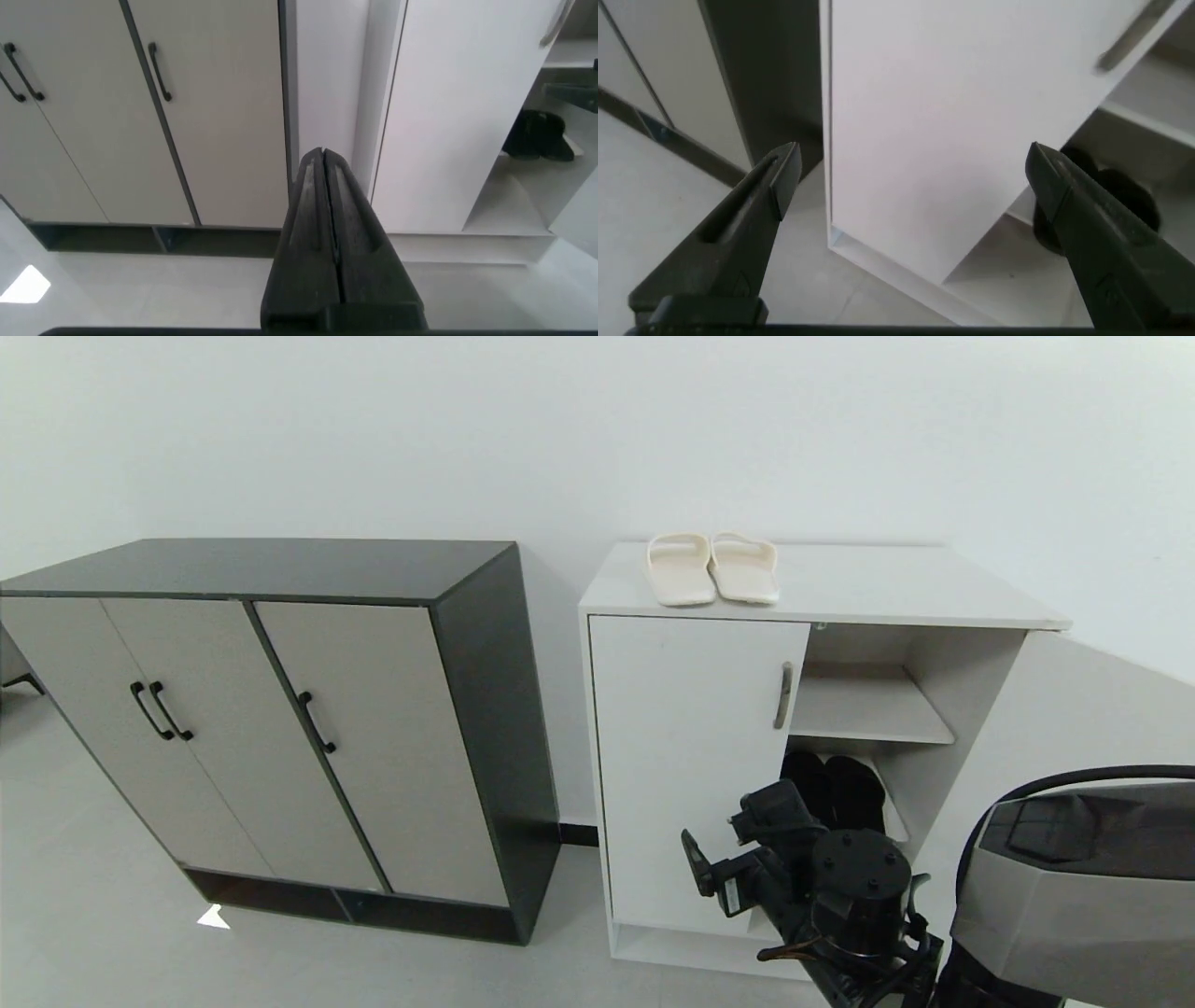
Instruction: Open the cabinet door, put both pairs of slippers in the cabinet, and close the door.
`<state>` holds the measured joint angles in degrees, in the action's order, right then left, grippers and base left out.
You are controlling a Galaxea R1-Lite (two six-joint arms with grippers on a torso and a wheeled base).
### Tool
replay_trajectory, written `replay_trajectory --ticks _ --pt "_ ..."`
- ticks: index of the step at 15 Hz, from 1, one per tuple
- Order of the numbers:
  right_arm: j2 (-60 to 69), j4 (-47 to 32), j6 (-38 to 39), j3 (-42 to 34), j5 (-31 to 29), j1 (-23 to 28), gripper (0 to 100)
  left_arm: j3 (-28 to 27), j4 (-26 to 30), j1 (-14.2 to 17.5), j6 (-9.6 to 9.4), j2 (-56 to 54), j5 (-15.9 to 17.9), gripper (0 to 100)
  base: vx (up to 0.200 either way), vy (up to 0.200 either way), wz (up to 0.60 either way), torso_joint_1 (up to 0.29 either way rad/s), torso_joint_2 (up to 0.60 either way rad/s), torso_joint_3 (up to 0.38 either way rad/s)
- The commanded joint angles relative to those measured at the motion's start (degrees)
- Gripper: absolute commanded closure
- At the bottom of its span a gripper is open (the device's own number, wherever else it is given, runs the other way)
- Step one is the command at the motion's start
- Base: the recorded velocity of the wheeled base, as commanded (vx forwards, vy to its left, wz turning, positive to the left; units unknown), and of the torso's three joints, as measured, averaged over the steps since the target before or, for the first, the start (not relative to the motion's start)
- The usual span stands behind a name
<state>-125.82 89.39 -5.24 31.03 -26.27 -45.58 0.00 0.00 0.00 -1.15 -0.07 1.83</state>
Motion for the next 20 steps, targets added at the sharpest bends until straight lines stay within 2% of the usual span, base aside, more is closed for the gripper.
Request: replay_trajectory --ticks 1,10,14,19,20 --pt "0.0 0.3 0.0 -0.3 0.1 0.0 0 0.0 0.0 0.0 0.0 0.1 0.0 100 0.0 0.0 0.0 0.188 -0.5 -0.31" --pt "-1.8 0.2 0.1 0.0 0.2 0.5 0 0.0 0.0 0.0 -0.08 0.1 0.0 100 0.0 0.0 0.0 0.214 -0.52 -0.314" --pt "-2.5 0.6 0.0 0.5 0.3 2.5 0 0.0 0.0 0.0 -0.08 0.1 0.0 100 0.0 0.0 0.0 0.251 -0.58 -0.326" --pt "-2.5 0.6 -2.4 1.2 3.2 3.5 0 0.0 0.0 0.0 -0.08 0.1 0.0 100 0.0 0.0 0.0 0.223 -0.5 -0.281" --pt "-1.1 -3.2 -2.4 4.4 2.0 3.5 0 0.0 0.0 0.0 -0.08 0.1 0.0 100 0.0 0.0 0.0 0.178 -0.39 -0.222"
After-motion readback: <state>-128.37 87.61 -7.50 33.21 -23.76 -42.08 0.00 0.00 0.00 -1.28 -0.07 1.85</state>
